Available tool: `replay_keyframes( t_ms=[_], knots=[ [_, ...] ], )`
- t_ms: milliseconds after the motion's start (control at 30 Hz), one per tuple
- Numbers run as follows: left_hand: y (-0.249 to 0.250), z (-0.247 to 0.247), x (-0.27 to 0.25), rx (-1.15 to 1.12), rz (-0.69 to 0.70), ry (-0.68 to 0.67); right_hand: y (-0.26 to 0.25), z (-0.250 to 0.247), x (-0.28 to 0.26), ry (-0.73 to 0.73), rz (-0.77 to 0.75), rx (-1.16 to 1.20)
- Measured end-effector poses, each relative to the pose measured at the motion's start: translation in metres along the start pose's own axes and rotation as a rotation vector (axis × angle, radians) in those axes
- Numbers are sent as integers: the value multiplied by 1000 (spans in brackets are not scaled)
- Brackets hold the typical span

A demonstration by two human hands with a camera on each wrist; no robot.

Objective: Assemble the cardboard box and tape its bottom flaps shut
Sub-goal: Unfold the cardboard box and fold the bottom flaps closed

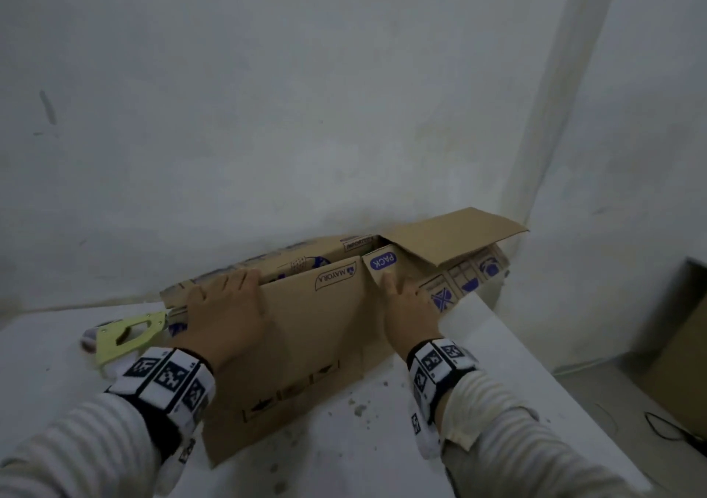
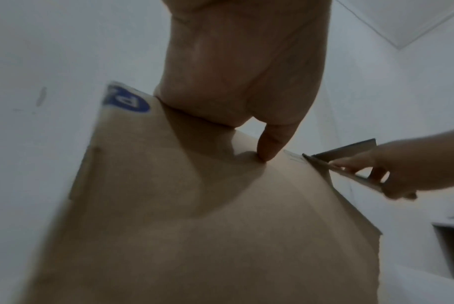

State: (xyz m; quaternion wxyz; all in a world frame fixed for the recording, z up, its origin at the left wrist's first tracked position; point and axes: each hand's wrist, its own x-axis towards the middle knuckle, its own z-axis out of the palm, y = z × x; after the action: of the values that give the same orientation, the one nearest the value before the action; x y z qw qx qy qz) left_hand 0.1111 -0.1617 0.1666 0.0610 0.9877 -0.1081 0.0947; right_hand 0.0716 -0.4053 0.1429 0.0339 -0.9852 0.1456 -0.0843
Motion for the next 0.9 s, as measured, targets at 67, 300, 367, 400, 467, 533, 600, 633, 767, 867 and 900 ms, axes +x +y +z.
replay_keyframes(
  t_ms=[67, 300, 367, 400, 467, 533, 600, 633, 767, 867, 900],
  knots=[
    [19, -3, 8, -62, -93, -62, 4, 6, 6, -37, -32, 21],
    [114, 20, 53, -109, -145, -55, 27, 20, 22, -48, -190, 57],
    [143, 22, 64, -112, -150, -29, 36, 24, 26, -50, -257, 97],
    [156, 23, 69, -110, -146, -25, 41, 27, 29, -49, -287, 146],
    [174, 27, 75, -85, -120, -25, 54, 28, 35, -67, -346, 279],
    [182, 33, 79, -52, -106, -1, 74, 24, 46, -81, -381, 336],
    [186, 38, 79, -44, -114, 35, 97, 13, 58, -97, -399, 266],
    [186, 39, 78, -44, -115, 42, 106, 5, 64, -71, -417, 184],
    [189, 37, 74, -53, -122, 41, 133, -4, 102, 126, -345, 341],
    [191, 36, 74, -54, -140, 25, 142, -12, 133, 151, -295, 467],
    [192, 36, 74, -63, -145, 21, 144, -15, 144, 173, -312, 468]
  ],
)
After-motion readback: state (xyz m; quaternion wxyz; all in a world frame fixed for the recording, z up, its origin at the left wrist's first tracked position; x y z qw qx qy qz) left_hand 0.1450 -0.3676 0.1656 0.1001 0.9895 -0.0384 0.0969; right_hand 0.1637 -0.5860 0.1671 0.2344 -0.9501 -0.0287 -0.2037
